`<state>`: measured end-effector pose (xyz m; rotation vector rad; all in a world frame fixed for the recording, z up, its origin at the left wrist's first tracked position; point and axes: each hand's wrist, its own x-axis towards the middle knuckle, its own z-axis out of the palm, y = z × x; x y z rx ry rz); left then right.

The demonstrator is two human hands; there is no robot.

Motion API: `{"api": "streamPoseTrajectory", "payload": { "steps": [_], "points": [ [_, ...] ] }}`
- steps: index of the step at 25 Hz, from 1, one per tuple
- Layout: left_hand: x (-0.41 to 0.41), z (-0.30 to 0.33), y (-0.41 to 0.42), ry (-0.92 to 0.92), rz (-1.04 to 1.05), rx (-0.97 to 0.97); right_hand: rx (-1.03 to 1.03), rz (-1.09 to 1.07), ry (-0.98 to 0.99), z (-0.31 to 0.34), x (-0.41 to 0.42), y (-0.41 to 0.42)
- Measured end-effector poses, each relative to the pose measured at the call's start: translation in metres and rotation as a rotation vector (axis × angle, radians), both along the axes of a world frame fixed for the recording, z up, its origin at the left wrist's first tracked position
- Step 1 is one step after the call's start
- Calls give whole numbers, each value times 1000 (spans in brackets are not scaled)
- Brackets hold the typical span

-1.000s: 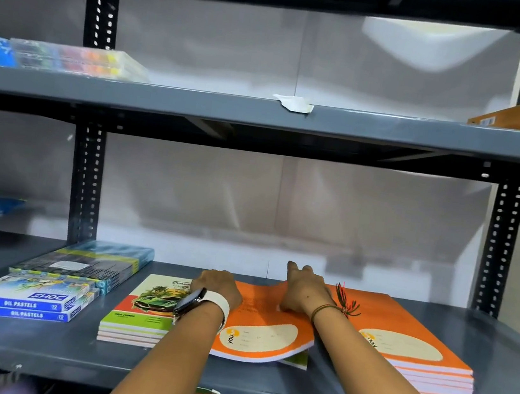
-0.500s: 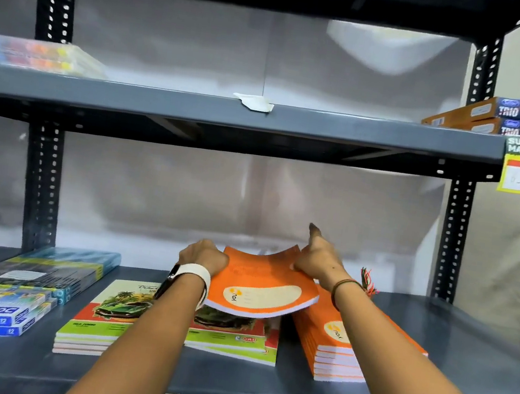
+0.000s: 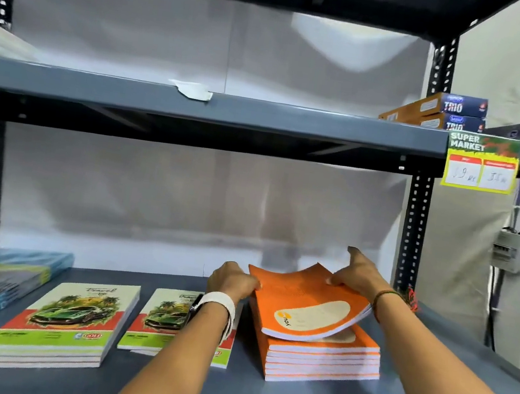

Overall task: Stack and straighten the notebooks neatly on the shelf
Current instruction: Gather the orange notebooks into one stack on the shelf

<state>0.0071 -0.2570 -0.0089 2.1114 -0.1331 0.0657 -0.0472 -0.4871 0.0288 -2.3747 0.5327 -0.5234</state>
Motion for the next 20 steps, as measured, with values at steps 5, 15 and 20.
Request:
{"api": "streamPoseTrajectory", "payload": {
  "steps": [5,15,20],
  "points": [
    [-3,-10,-3,-18,33,-1,57,23,22,-20,4,-7],
    [-6,-20,-9,-32,72,78,24,30,94,-34,5,-21],
    [-6,-22,-9,-49,62,106,-178,-16,184,-31,3,-18]
  ]
}}
